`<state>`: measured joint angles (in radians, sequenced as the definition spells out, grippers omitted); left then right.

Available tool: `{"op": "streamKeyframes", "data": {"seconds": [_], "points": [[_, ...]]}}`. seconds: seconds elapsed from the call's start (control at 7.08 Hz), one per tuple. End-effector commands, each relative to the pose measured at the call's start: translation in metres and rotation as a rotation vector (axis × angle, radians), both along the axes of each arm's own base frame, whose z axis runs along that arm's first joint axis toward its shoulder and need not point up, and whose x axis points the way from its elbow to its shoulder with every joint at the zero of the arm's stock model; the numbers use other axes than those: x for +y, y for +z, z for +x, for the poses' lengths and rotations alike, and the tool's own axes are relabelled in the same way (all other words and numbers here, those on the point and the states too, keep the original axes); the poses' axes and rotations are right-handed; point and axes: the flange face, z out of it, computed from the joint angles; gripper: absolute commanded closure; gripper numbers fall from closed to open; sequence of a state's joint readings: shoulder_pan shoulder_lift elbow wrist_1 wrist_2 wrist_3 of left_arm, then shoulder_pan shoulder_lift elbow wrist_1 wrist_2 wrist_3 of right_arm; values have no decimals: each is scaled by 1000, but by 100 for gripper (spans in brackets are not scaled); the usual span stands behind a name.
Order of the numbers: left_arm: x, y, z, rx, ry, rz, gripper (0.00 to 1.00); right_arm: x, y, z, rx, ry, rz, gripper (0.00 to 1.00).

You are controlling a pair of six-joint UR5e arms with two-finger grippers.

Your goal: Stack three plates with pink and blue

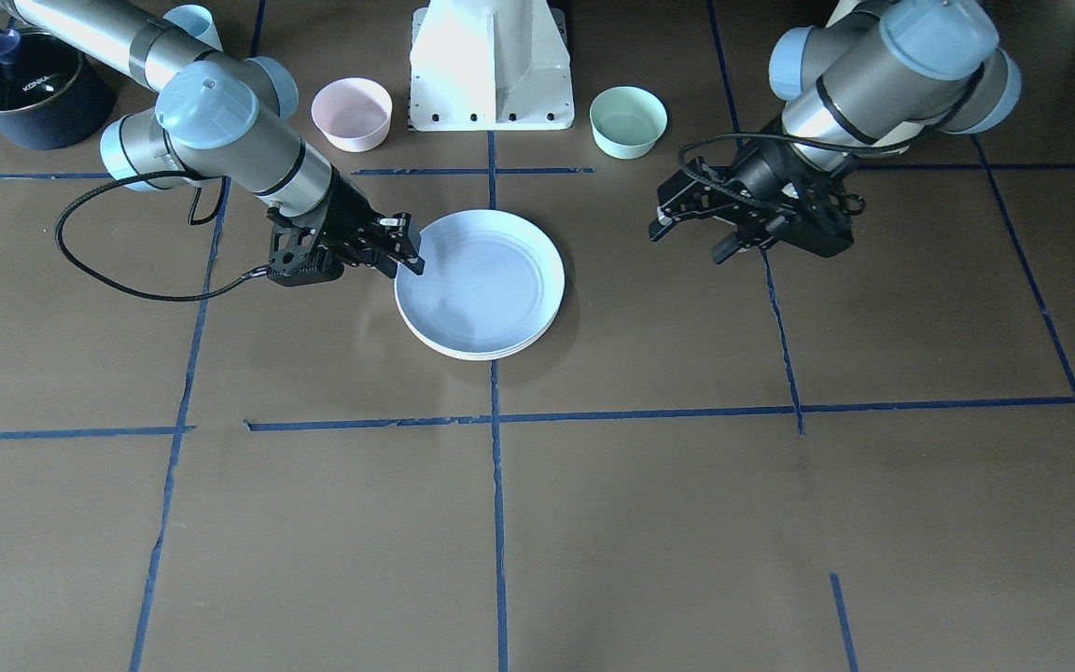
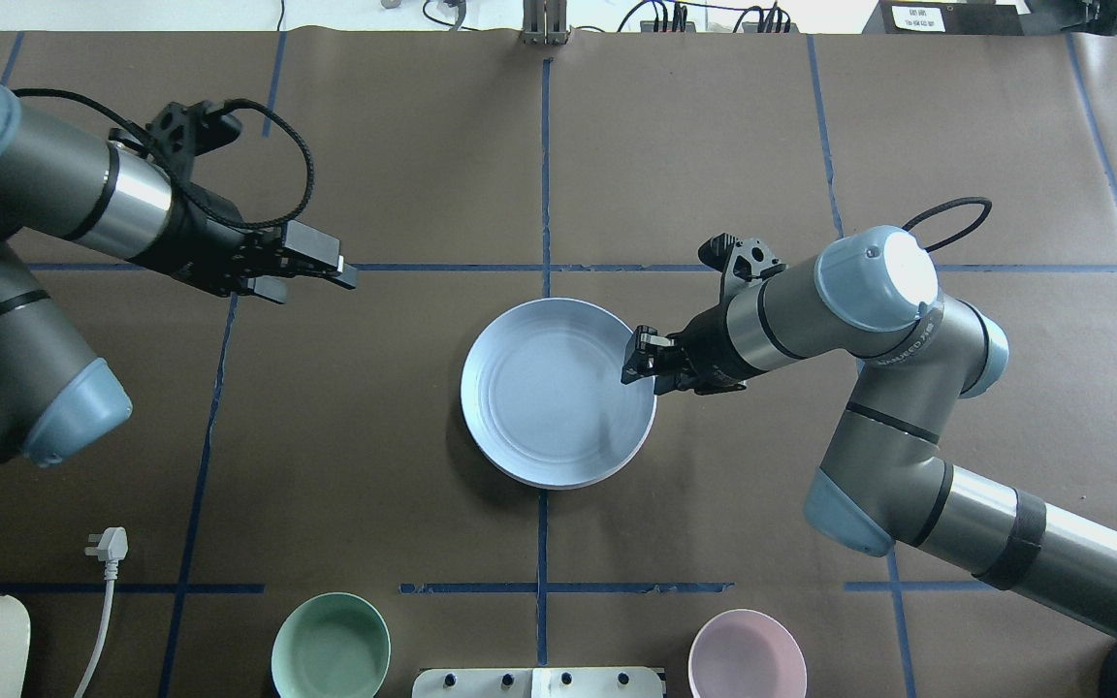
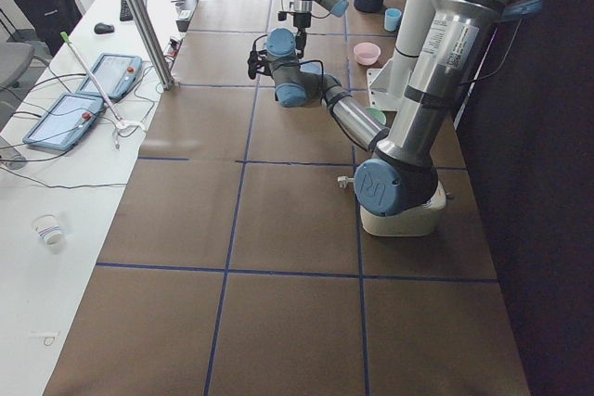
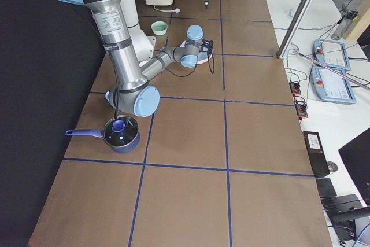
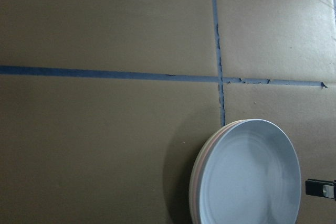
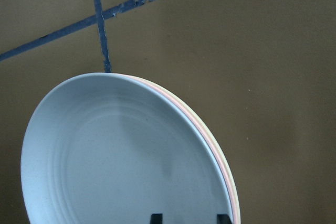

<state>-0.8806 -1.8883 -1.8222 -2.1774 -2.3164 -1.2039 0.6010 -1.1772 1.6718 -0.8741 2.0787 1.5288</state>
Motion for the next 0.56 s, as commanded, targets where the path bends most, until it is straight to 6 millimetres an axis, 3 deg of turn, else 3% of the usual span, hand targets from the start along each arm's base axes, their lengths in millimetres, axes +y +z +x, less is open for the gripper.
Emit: {"op": "streamKeyframes", "data": {"seconds": [0.0,0.14,0.28,0.42], "points": [[-18,75,-92,-65,-6,65,0,-21,58,86,54,64,-57,0],[-11,125,-129,-134,-6,134,0,-41,84,137,72,83,-66,0],[-2,171,-171,-200,-8,193,0,-51,122,190,115,78,-8,0],[-9,198,-201,-259,-4,233,0,-55,165,246,163,63,61,0]]}}
